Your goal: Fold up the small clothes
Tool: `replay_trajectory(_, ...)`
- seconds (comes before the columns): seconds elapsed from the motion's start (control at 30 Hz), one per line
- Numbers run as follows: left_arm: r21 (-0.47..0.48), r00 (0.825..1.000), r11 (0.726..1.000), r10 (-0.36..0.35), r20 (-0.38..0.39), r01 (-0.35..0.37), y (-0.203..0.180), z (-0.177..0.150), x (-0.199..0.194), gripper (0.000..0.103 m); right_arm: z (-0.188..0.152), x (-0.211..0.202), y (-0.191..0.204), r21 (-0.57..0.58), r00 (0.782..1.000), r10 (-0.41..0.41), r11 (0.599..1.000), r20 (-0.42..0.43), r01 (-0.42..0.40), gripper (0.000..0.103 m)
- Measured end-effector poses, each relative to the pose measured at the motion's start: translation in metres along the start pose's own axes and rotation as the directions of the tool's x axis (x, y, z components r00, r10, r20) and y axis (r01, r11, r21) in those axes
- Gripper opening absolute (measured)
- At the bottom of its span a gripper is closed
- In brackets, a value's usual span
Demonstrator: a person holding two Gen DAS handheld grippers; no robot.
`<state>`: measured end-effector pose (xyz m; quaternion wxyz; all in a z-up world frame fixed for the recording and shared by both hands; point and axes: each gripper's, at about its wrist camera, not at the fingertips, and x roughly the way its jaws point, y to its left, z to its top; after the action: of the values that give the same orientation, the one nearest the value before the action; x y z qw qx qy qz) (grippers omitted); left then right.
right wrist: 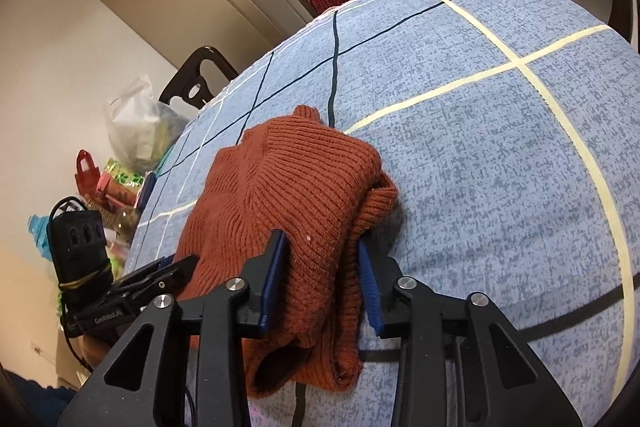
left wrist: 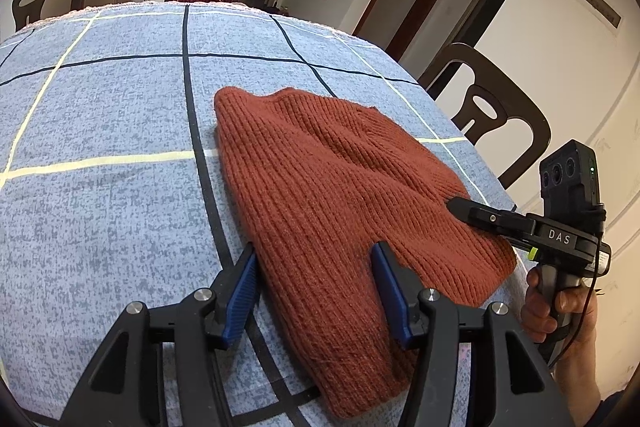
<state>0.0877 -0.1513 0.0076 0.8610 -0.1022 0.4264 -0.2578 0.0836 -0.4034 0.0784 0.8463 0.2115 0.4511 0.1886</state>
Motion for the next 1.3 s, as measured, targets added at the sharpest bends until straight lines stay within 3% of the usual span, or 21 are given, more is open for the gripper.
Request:
replay_trajectory(0.2, 0.003, 1.0, 1.0, -0.005, 0.002, 0.005, 0.001, 0.002, 0.003, 0.058, 0.001, 0.005, -0.002, 0.008, 1.0, 0.011, 1.0, -0.005, -0.011, 0.034)
replay_trajectory(0.4, 0.035, 0.999, 0.999, 0.04, -0.001, -0.04, -0.009, 0.005, 0.006, 0.057, 0.001, 0.008, 0.001, -0.003, 1.0, 0.011, 1.0, -0.003, -0.011, 0.031)
replay_trajectory(0.63, 0.115, 0.991, 0.985, 0.128, 0.031, -0.131, -0.029, 0.007, -0.002, 0.042, 0.002, 0.0, 0.02, -0.052, 0.999, -0.032, 0.998, 0.023, 0.033, 0.024)
replay_trajectory(1.3, 0.147, 0.992, 0.985, 0.082, 0.095, -0.095, -0.033, 0.011, -0.037, 0.037, 0.002, -0.021, 0.074, -0.19, 0.998, -0.013, 0.981, 0.064, 0.025, 0.018)
